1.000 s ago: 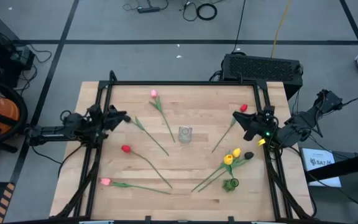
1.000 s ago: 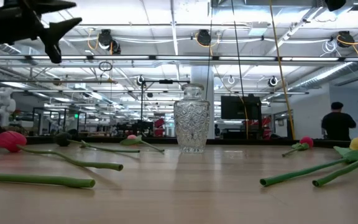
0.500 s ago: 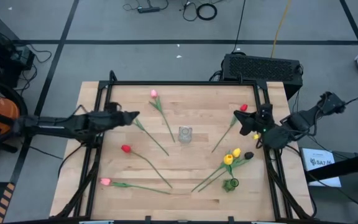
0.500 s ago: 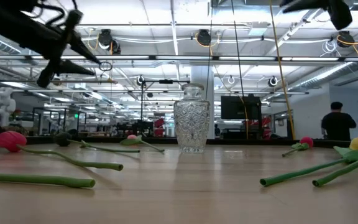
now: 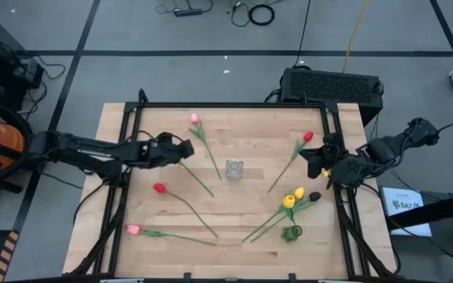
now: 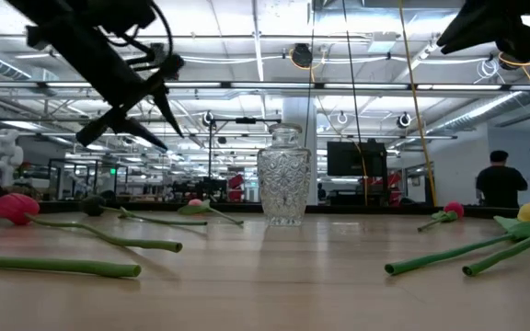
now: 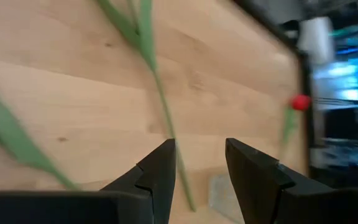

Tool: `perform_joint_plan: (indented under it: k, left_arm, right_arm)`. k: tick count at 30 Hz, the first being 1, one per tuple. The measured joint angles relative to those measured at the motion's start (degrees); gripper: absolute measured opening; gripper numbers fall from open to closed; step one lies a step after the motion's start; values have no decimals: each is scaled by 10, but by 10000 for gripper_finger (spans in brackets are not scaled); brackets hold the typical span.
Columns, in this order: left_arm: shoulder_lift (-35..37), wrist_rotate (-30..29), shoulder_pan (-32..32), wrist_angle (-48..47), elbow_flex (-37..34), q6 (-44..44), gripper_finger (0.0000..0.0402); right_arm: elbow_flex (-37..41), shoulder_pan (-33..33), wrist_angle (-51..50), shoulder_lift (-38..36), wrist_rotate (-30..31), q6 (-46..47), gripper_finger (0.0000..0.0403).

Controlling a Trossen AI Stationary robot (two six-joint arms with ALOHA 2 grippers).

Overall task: Sort flowers into vase by color
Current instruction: Put the top black flower into the transparent vase

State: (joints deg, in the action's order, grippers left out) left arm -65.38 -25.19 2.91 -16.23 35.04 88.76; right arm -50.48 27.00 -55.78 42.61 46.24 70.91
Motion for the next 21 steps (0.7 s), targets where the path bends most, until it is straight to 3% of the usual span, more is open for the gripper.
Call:
perform_joint_plan:
  k: [7, 15, 21]
  left_arm:
    - [-82, 44, 27, -186, 98, 70, 147]
    - [-145, 123, 78, -212, 97, 121, 147]
    - [-196, 200, 104, -204, 97, 130, 147]
  right_arm:
    - [0, 0, -3, -19, -1, -74, 57]
    - [0, 0, -3, -29, -4, -118, 57]
    - [0, 0, -7, -29, -41, -133, 57]
